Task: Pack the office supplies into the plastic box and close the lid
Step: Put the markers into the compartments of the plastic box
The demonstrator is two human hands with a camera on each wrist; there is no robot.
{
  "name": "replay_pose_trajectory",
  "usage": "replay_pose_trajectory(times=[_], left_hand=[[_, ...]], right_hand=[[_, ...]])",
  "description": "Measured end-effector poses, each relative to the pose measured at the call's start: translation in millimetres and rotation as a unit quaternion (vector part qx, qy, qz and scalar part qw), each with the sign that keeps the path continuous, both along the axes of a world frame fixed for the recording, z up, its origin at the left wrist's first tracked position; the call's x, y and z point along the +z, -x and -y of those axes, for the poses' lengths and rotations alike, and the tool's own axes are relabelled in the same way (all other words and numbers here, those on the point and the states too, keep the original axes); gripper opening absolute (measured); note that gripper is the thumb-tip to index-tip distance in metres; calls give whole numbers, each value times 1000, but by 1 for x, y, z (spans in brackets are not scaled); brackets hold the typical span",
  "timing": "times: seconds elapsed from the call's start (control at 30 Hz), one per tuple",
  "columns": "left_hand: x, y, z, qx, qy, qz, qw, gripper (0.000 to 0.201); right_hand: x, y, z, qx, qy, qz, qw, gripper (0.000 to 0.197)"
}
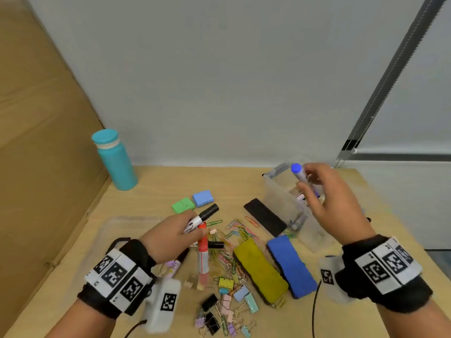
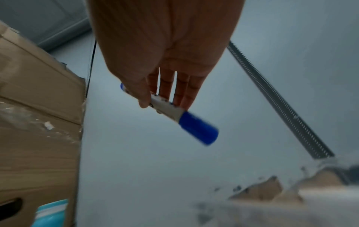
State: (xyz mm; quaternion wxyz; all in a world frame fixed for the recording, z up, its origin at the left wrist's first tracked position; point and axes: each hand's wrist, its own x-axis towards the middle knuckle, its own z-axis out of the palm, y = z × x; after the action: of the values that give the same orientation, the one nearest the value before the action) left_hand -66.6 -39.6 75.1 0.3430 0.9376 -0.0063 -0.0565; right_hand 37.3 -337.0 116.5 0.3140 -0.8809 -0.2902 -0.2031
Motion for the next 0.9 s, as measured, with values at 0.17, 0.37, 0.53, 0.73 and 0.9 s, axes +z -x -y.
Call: replay_pose_trajectory(times=[0.17,0.37,0.53,0.73,0.9], left_hand=[[13,-16,11,39,58,58,996,13],[8,-34,31,81,118,68,987,11],[1,-37,40,90,140,61,984,10],[-4,-34,42,96,158,54,981,18],[-6,-31,45,98,211,63,971,22]], right_hand=[[6,-41,23,-94,142,-47,984,19],[-19,-77,14,-64,374,-106,919,33],[-23,-84,9,-59,457,-174,870,40],[-27,-71,22,-89,405,-266,870,46],[-34,-45,38,-82,218,-184,955,40]])
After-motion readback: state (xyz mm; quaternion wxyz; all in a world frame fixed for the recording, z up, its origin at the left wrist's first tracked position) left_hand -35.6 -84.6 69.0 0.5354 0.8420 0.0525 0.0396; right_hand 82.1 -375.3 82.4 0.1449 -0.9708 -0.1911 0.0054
